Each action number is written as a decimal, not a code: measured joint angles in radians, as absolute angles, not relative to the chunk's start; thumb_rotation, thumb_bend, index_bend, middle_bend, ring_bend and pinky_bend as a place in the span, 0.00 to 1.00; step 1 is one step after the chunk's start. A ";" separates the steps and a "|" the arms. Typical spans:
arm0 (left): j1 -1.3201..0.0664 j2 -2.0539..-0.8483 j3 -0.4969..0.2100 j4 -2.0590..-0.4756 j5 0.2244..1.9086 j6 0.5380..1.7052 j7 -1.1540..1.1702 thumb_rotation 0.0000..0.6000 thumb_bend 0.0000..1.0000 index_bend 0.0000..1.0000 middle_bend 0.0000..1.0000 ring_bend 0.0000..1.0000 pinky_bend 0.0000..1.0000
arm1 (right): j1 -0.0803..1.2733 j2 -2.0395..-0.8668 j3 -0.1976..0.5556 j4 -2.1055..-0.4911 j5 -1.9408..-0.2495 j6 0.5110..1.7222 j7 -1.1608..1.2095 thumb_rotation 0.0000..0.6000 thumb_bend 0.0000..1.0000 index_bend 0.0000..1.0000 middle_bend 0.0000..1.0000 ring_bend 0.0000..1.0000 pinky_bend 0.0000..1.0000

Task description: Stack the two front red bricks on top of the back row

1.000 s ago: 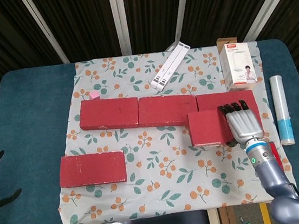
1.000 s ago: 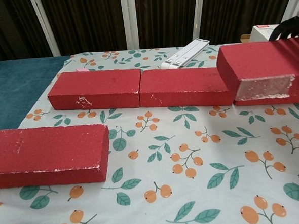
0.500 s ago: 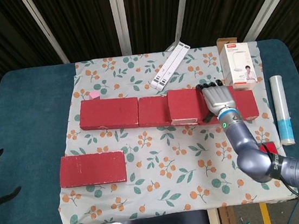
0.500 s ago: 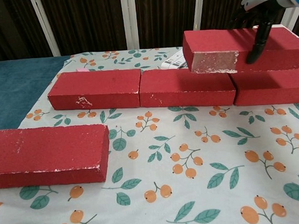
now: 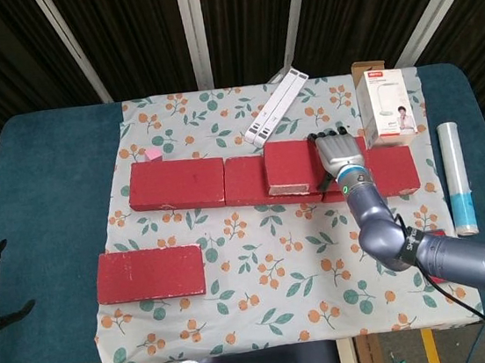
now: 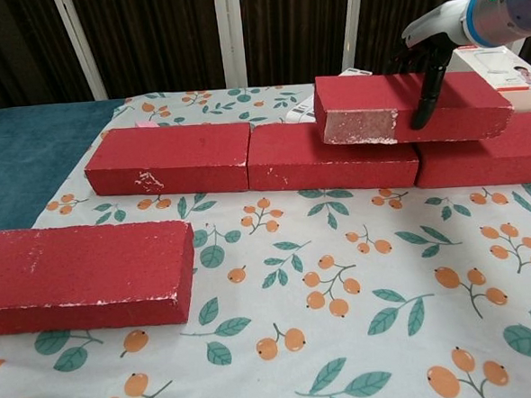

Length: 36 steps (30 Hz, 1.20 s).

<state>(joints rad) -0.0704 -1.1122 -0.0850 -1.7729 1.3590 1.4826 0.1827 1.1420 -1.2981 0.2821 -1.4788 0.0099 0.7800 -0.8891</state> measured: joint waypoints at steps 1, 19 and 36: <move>-0.070 -1.112 -0.085 -1.773 1.359 1.483 0.183 1.00 0.00 0.03 0.01 0.00 0.17 | 1.144 -1.304 0.278 -1.468 0.010 0.776 -0.885 1.00 0.03 0.43 0.35 0.14 0.00; -0.070 -1.114 -0.085 -1.776 1.356 1.487 0.188 1.00 0.00 0.03 0.01 0.00 0.17 | 1.172 -1.349 0.217 -1.396 -0.013 0.747 -0.822 1.00 0.03 0.43 0.35 0.14 0.00; -0.070 -1.114 -0.084 -1.776 1.355 1.488 0.192 1.00 0.00 0.03 0.01 0.00 0.18 | 1.183 -1.370 0.179 -1.377 -0.036 0.761 -0.784 1.00 0.03 0.43 0.35 0.14 0.00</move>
